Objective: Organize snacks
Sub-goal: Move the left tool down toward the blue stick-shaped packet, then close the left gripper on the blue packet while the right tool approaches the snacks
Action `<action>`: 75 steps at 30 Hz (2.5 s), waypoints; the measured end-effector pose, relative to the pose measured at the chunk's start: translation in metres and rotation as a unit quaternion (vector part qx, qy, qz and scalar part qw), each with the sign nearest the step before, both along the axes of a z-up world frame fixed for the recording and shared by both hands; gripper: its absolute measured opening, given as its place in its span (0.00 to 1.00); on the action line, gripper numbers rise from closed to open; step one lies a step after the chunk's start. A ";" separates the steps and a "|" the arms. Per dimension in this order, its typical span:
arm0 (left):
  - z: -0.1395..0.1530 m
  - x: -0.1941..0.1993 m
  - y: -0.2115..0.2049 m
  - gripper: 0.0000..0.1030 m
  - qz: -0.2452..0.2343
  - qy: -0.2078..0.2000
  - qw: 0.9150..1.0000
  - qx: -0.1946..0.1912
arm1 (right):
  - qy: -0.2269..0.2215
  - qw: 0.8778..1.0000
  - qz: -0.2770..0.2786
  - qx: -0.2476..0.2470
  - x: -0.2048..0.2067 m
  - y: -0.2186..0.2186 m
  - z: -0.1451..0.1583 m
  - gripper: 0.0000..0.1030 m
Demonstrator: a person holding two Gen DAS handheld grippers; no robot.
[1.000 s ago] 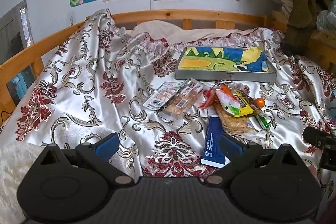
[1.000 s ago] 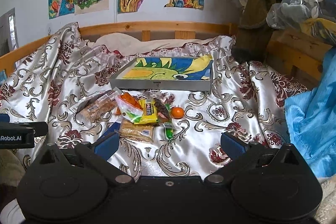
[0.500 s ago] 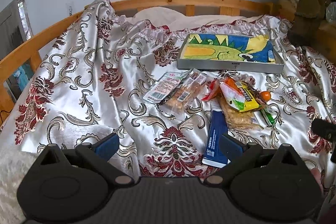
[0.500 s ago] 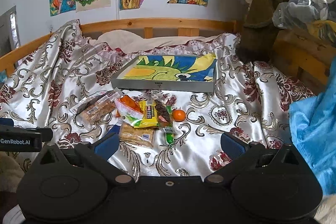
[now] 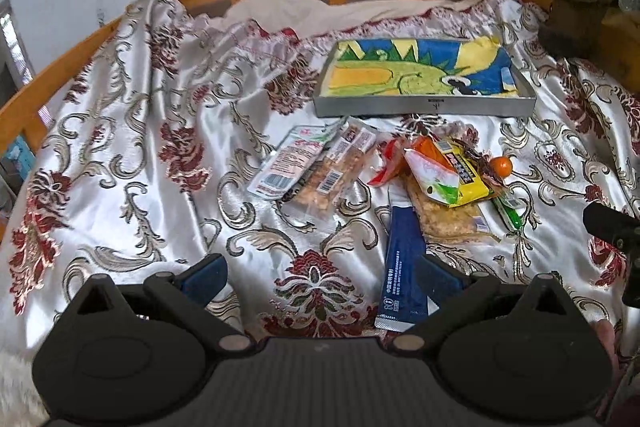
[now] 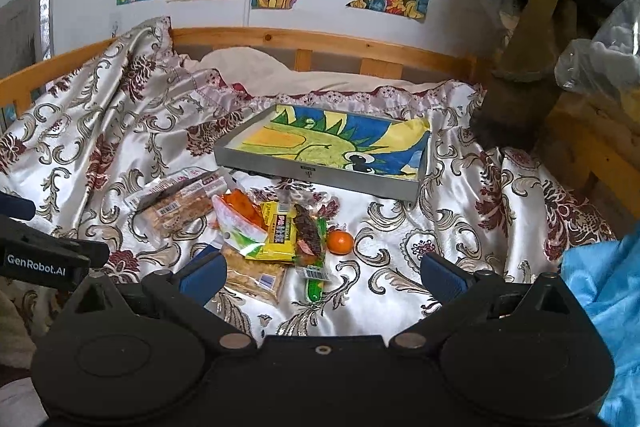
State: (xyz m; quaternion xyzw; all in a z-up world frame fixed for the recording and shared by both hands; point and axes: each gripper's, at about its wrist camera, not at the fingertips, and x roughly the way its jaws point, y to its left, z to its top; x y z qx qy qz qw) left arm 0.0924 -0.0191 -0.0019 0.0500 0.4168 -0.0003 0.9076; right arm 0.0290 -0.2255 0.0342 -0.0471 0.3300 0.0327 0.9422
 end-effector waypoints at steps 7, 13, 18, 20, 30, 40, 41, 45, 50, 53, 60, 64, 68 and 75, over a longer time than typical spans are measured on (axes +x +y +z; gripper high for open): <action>-0.008 0.025 -0.005 1.00 -0.020 0.037 0.999 0.002 | 0.049 0.998 -0.005 0.030 0.026 -0.010 -0.010 0.99; -0.021 0.041 -0.015 1.00 -0.042 0.042 0.998 0.026 | 0.066 0.997 0.001 0.037 0.050 -0.013 -0.020 0.99; -0.038 0.055 -0.014 1.00 -0.040 0.074 0.996 0.024 | 0.088 0.991 0.027 0.099 0.077 -0.025 -0.031 0.99; -0.042 0.059 -0.012 1.00 -0.039 0.082 0.996 0.017 | 0.104 0.986 0.033 0.125 0.089 -0.029 -0.038 0.99; -0.060 0.078 -0.005 0.99 -0.034 0.121 0.992 0.000 | 0.147 0.978 0.053 0.135 0.119 -0.021 -0.069 0.99; -0.070 0.078 -0.013 0.99 -0.086 0.148 0.985 -0.020 | 0.169 0.975 0.090 0.115 0.120 -0.009 -0.082 0.93; -0.072 0.078 -0.017 0.99 -0.096 0.150 0.984 -0.015 | 0.170 0.975 0.089 0.114 0.120 -0.009 -0.082 0.92; -0.080 0.081 -0.026 0.91 -0.118 0.158 0.980 -0.008 | 0.170 0.976 0.074 0.110 0.125 -0.013 -0.087 0.89; -0.087 0.086 -0.035 0.83 -0.150 0.156 0.976 -0.007 | 0.178 0.974 0.056 0.128 0.139 -0.023 -0.095 0.82; -0.091 0.090 -0.039 0.73 -0.159 0.165 0.973 -0.014 | 0.180 0.972 0.055 0.139 0.148 -0.026 -0.098 0.77; -0.097 0.099 -0.026 0.47 -0.129 0.186 0.972 -0.063 | 0.191 0.970 0.053 0.142 0.159 -0.028 -0.105 0.57; -0.097 0.099 -0.020 0.41 -0.119 0.190 0.971 -0.080 | 0.200 0.969 0.053 0.137 0.157 -0.027 -0.107 0.44; -0.093 0.098 -0.017 0.39 -0.111 0.199 0.969 -0.100 | 0.210 0.969 0.051 0.120 0.153 -0.024 -0.104 0.38; -0.089 0.090 -0.016 0.39 -0.105 0.213 0.965 -0.115 | 0.241 0.965 0.085 0.056 0.128 -0.012 -0.099 0.36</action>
